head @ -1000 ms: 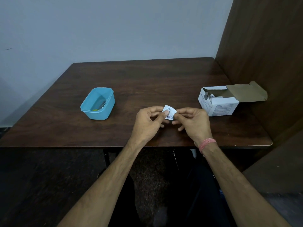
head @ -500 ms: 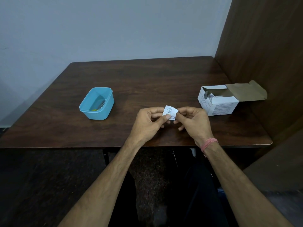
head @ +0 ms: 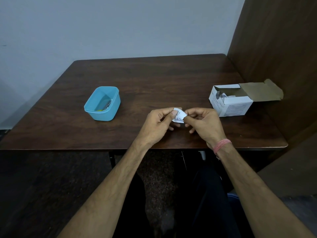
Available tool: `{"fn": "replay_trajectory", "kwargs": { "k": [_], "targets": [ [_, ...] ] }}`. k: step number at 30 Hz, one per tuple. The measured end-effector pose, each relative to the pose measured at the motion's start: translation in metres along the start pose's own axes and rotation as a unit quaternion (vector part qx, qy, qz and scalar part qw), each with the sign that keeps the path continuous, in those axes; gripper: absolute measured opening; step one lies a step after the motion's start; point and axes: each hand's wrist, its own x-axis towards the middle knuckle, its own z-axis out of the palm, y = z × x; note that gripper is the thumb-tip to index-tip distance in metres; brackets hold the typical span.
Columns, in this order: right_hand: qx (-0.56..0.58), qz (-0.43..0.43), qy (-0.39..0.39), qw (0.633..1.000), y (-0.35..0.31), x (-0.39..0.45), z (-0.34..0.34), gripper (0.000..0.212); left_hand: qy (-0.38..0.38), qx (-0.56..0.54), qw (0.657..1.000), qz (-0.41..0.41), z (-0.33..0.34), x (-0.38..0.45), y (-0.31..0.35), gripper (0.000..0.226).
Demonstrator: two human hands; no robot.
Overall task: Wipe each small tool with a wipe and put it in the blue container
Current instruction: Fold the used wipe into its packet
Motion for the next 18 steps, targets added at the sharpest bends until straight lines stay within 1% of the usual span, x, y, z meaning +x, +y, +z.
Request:
{"fn": "replay_trajectory", "kwargs": {
  "k": [4, 6, 10, 14, 18],
  "targets": [
    [0.009, 0.003, 0.036, 0.999, -0.0028, -0.0033, 0.0033, 0.006, -0.012, 0.012, 1.0, 0.0, 0.0003, -0.0028, 0.0011, 0.025],
    [0.011, -0.001, 0.036, 0.999, -0.0036, -0.004, 0.0029, 0.005, -0.012, -0.001, 1.0, 0.001, -0.0005, -0.0034, 0.0017, 0.027],
    [0.034, -0.012, 0.005, 0.999, -0.002, -0.0022, -0.0005, 0.007, -0.002, -0.013, 1.0, -0.007, -0.0004, -0.0022, 0.0029, 0.027],
    [0.014, -0.029, -0.03, 0.999, 0.0004, -0.0008, -0.0008, 0.011, 0.003, -0.012, 1.0, -0.007, -0.0005, -0.0023, 0.0017, 0.027],
    [-0.001, -0.032, -0.041, 0.999, 0.0012, -0.0007, 0.0013, 0.019, 0.018, -0.003, 1.0, -0.012, 0.0007, -0.0017, -0.0012, 0.023]
  ]
}}
